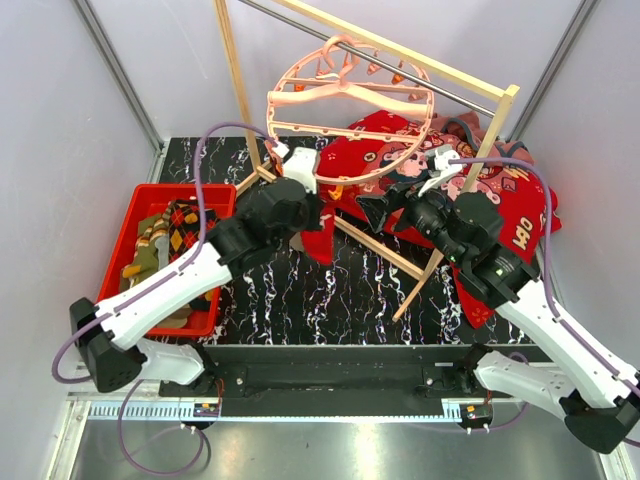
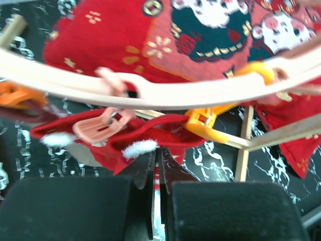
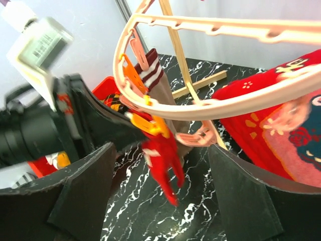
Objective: Clip the socks to the hanger
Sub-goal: Clamp the sock onto the hanger, then open the clamp at the hanger.
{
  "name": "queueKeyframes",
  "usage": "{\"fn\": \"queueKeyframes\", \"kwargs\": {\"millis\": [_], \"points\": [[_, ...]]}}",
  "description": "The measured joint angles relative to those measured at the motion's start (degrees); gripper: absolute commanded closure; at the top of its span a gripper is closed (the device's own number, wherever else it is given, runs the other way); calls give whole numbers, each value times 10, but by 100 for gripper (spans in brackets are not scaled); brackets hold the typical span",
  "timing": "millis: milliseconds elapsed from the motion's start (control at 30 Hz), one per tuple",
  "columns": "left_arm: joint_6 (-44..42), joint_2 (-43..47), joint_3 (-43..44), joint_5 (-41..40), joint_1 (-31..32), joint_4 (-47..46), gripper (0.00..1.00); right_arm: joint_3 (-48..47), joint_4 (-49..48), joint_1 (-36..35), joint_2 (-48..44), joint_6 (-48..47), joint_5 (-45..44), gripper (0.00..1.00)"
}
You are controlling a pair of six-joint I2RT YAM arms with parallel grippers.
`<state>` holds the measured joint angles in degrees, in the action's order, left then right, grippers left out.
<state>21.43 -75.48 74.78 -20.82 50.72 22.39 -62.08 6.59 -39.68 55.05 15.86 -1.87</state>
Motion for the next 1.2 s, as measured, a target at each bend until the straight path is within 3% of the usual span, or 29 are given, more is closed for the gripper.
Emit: {"fn": "queueKeyframes", "kwargs": {"millis": [333,900,1200], "points": [[-7,64,-17,-11,-28,1,96,0,16,0,31,-54,1,22],[-15,68,-22,-10,-28,2,96,3,-19,0,59,-135,85,22],[-15,77,-23,-11,-28,2,96,10,-10,0,42,-127,59,14]]}}
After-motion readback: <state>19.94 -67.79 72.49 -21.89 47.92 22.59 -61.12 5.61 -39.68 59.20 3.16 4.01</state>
